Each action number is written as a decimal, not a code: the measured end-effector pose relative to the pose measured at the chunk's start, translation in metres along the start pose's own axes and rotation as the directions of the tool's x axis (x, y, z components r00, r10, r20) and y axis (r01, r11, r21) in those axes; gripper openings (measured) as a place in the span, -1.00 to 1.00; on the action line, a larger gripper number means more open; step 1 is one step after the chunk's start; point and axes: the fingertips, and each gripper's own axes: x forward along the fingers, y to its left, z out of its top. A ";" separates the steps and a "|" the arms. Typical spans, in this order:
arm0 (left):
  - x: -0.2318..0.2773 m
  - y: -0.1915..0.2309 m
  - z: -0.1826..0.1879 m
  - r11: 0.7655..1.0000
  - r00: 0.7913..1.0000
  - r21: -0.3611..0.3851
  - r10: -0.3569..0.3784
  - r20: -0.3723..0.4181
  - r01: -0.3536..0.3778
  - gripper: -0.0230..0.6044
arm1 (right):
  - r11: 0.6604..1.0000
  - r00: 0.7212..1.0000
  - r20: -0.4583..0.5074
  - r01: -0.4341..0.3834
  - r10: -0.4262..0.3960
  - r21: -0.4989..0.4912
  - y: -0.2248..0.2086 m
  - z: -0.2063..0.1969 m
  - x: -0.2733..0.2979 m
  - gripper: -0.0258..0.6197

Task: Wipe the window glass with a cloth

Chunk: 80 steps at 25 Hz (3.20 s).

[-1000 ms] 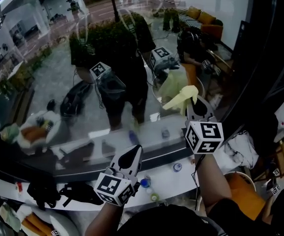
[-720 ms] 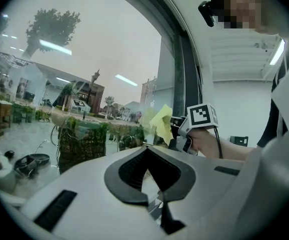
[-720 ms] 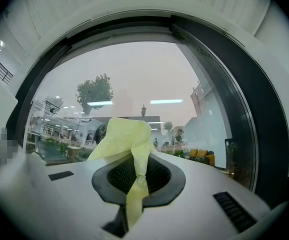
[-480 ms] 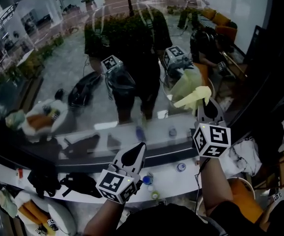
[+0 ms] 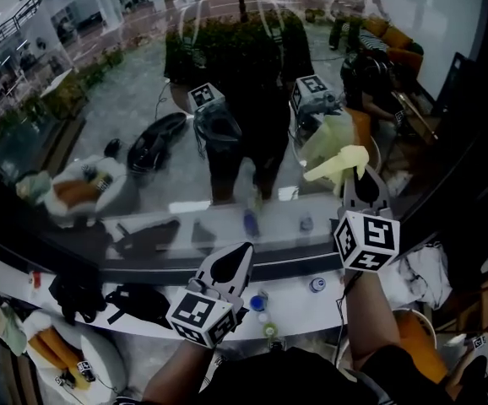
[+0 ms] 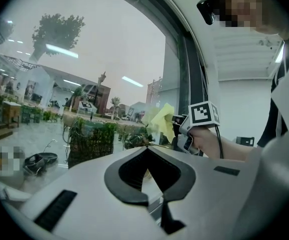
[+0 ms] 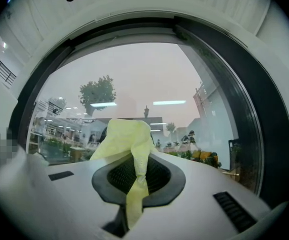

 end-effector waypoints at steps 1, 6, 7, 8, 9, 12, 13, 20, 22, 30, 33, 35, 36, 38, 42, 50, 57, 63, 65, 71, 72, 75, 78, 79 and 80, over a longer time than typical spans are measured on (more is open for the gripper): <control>-0.002 0.001 0.000 1.000 1.000 0.001 0.005 0.000 -0.005 -0.93 | 1.000 1.000 0.004 -0.002 0.002 -0.004 0.003 0.001 0.001 -0.81; -0.003 0.004 -0.003 1.000 1.000 0.000 0.028 0.002 -0.028 -0.93 | 0.999 1.000 0.020 0.000 0.000 -0.034 0.005 0.000 0.006 -0.81; -0.002 0.004 -0.004 1.000 1.000 -0.002 0.030 -0.001 -0.030 -0.93 | 0.999 1.000 0.017 -0.004 0.005 -0.036 0.005 -0.001 0.006 -0.81; -0.001 0.002 -0.005 1.000 1.000 -0.004 0.030 -0.003 -0.030 -0.93 | 0.999 1.000 0.016 -0.009 0.009 -0.037 0.006 -0.001 0.006 -0.81; -0.002 0.002 -0.004 1.000 1.000 -0.004 0.029 -0.004 -0.029 -0.93 | 0.999 1.000 0.015 -0.013 0.013 -0.038 0.008 0.000 0.006 -0.81; -0.028 0.019 -0.001 1.000 1.000 -0.002 0.024 -0.005 -0.024 -0.93 | 0.999 1.000 0.023 -0.017 0.018 -0.042 0.045 0.006 0.003 -0.81; -0.044 0.033 -0.001 1.000 1.000 -0.003 0.027 -0.004 -0.027 -0.93 | 0.999 1.000 0.025 -0.016 0.017 -0.045 0.066 0.008 0.003 -0.81; -0.102 0.103 0.004 0.998 0.998 -0.016 0.056 0.009 -0.055 -0.93 | 0.998 0.999 0.026 -0.038 0.039 -0.053 0.163 0.007 0.009 -0.81; -0.112 0.111 0.005 0.998 0.998 -0.017 0.058 0.012 -0.058 -0.93 | 0.997 0.998 0.023 -0.049 0.050 -0.054 0.181 0.008 0.010 -0.81; -0.149 0.144 0.005 0.996 0.996 -0.030 0.087 0.027 -0.086 -0.93 | 0.992 0.995 0.013 -0.102 0.103 -0.067 0.249 0.003 0.013 -0.81; -0.164 0.158 0.011 0.990 0.991 -0.068 0.129 0.033 -0.127 -0.93 | 0.989 0.992 0.009 -0.126 0.127 -0.073 0.275 0.003 0.015 -0.81; -0.175 0.165 0.010 0.987 0.989 -0.080 0.141 0.038 -0.138 -0.93 | 0.986 0.990 0.006 -0.142 0.143 -0.083 0.293 0.002 0.015 -0.81; -0.180 0.168 0.009 0.986 0.989 -0.084 0.144 0.040 -0.141 -0.93 | 0.985 0.989 0.004 -0.149 0.150 -0.087 0.302 0.000 0.015 -0.81; -0.191 0.175 0.004 0.984 0.987 -0.094 0.154 0.041 -0.150 -0.93 | 0.982 0.986 -0.001 -0.165 0.165 -0.090 0.319 -0.002 0.014 -0.81; -0.215 0.190 -0.001 0.980 0.984 -0.099 0.176 0.039 -0.171 -0.93 | 0.977 0.981 -0.008 -0.194 0.194 -0.089 0.355 -0.007 0.014 -0.81; -0.268 0.231 -0.015 0.970 0.974 -0.100 0.224 0.030 -0.220 -0.93 | 0.966 0.967 -0.025 -0.253 0.252 -0.059 0.431 -0.021 0.019 -0.81; -0.312 0.259 -0.018 0.960 0.963 -0.089 0.268 0.015 -0.266 -0.93 | 0.952 0.952 -0.047 -0.305 0.304 -0.016 0.492 -0.036 0.022 -0.81; -0.348 0.277 -0.020 0.954 0.956 -0.080 0.292 0.006 -0.290 -0.93 | 0.939 0.936 -0.075 -0.344 0.344 0.013 0.544 -0.050 0.022 -0.81; -0.356 0.280 -0.022 0.953 0.956 -0.081 0.294 0.005 -0.292 -0.93 | 0.939 0.935 -0.080 -0.344 0.345 0.024 0.551 -0.053 0.022 -0.81; -0.373 0.284 -0.030 0.950 0.953 -0.080 0.302 0.003 -0.301 -0.93 | 0.946 0.943 -0.078 -0.323 0.324 0.030 0.550 -0.056 0.023 -0.81; -0.375 0.284 -0.031 0.951 0.954 -0.079 0.301 0.003 -0.299 -0.93 | 0.947 0.944 -0.077 -0.319 0.320 0.030 0.549 -0.055 0.023 -0.81; -0.378 0.284 -0.033 0.954 0.957 -0.076 0.292 0.001 -0.291 -0.93 | 0.950 0.947 -0.076 -0.312 0.313 0.025 0.550 -0.054 0.023 -0.81; -0.379 0.285 -0.032 0.955 0.958 -0.078 0.286 0.001 -0.285 -0.93 | 0.950 0.947 -0.076 -0.311 0.311 0.020 0.553 -0.053 0.023 -0.81; -0.379 0.285 -0.032 0.956 0.959 -0.079 0.284 0.001 -0.283 -0.93 | 0.950 0.948 -0.075 -0.310 0.311 0.019 0.553 -0.052 0.023 -0.81; -0.379 0.286 -0.032 0.956 0.959 -0.079 0.282 0.001 -0.281 -0.93 | 0.951 0.948 -0.075 -0.310 0.310 0.017 0.554 -0.052 0.023 -0.81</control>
